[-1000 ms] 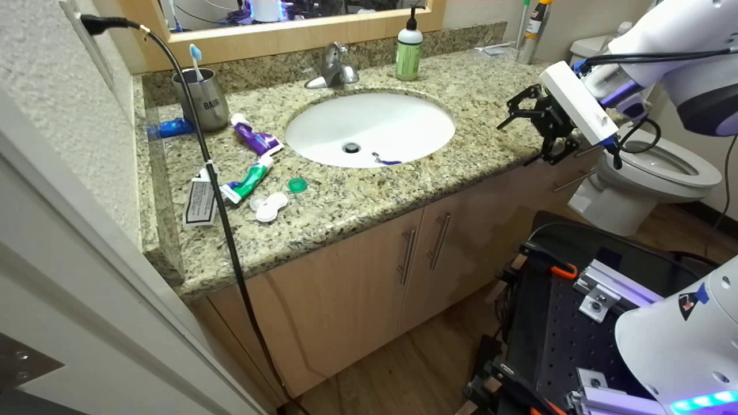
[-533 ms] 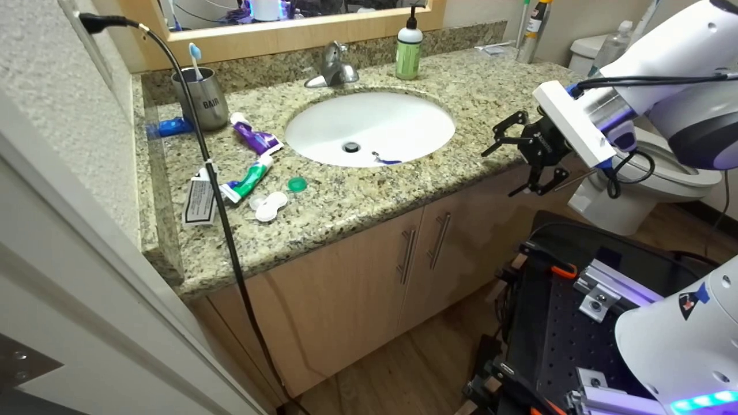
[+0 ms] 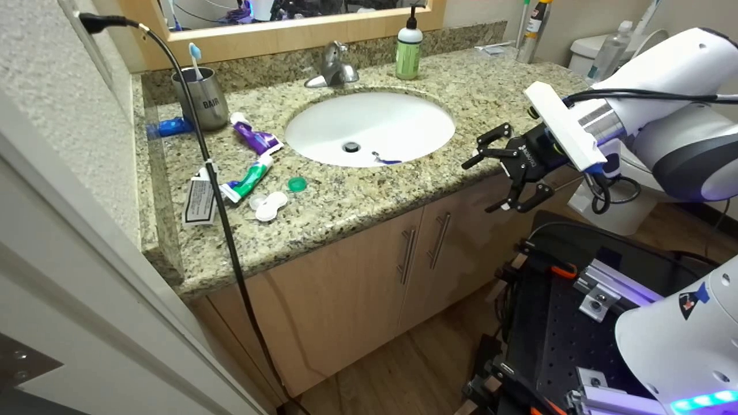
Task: Put the white bottle with the yellow lid inside the open drawer on the right then close the drawer
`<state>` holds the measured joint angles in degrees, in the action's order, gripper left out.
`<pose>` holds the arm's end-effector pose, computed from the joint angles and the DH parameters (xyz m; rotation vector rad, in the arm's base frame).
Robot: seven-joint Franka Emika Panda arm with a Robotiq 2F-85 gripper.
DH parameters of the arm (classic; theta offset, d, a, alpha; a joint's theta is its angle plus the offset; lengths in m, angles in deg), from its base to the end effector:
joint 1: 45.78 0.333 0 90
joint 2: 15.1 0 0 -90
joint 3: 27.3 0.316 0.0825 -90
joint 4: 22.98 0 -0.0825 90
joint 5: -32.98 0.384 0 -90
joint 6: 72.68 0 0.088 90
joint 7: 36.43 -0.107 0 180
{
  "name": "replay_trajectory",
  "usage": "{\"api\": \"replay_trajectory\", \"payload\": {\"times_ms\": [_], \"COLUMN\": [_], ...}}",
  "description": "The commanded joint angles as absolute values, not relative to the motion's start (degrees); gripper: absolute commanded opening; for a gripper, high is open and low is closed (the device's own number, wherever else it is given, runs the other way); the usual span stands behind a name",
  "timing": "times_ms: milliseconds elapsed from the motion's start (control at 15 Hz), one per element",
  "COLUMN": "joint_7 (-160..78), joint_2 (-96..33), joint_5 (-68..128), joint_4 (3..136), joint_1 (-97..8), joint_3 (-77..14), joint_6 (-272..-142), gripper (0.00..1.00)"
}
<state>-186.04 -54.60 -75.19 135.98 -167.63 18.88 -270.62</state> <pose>0.2259 -0.1787 0.1823 -1.1260 2.0405 -0.0479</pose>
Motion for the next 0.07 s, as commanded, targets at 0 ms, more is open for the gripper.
{"api": "replay_trajectory", "payload": {"times_ms": [0], "joint_7": [-186.0], "joint_2": [-56.3], "joint_5": [-74.5], "joint_4": [136.0], "joint_1": [-168.2], "joint_3": [19.0], "joint_6": [-270.6], "gripper": [1.0]}}
